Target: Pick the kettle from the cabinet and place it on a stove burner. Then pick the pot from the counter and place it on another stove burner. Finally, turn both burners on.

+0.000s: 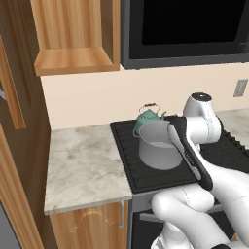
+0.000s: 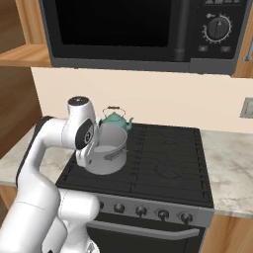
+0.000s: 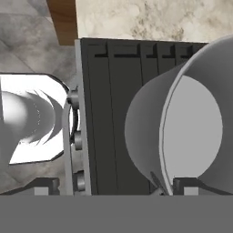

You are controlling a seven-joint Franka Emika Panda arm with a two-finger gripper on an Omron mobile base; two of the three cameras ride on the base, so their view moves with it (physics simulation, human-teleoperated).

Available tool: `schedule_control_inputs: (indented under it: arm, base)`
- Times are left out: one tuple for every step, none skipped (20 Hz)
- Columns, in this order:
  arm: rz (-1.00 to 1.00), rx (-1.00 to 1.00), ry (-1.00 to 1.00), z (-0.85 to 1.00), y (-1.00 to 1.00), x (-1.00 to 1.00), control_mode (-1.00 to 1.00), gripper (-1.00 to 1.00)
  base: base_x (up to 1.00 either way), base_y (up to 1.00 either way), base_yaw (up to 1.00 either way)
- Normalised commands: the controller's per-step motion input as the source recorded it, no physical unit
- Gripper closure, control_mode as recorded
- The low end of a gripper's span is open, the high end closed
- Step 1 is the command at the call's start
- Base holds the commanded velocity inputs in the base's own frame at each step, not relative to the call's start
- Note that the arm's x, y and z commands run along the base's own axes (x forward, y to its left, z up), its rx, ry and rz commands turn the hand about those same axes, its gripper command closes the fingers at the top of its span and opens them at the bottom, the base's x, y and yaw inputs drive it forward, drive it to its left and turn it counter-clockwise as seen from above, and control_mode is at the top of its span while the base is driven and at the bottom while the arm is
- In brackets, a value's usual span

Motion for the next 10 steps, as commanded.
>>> schedule_control_inputs:
  arm:
    - [0.0,0.0,-0.09,0.25,0.0,-0.27,-1.0,-1.0]
    - [0.0,0.0,-0.06,0.21,0.0,-0.25,-1.0,-1.0]
    - [0.0,0.0,-0.04,0.19,0.0,-0.23,-1.0,-1.0]
    - [0.0,0.0,-0.03,0.18,0.0,-0.22,-1.0,-1.0]
    - [0.0,0.0,-0.03,0.18,0.0,-0.21,-1.0,-1.0]
    - [0.0,0.0,-0.05,0.16,0.0,-0.21,-1.0,-1.0]
    - [0.0,0.0,-0.05,0.14,0.0,-0.21,-1.0,-1.0]
    - [0.0,0.0,-0.05,0.14,0.0,-0.21,-1.0,-1.0]
    - [0.0,0.0,-0.05,0.11,0.0,-0.22,-1.0,-1.0]
    - [0.0,0.0,-0.06,0.12,0.0,-0.23,-1.0,-1.0]
  base:
    - [0.0,0.0,0.0]
    - [0.0,0.0,0.0]
    - [0.0,0.0,0.0]
    - [0.0,0.0,0.0]
    - [0.0,0.0,0.0]
    - [0.0,0.0,0.0]
    - [0.0,0.0,0.0]
    - [0.0,0.0,0.0]
    - [0.0,0.0,0.0]
    - [0.0,0.0,0.0]
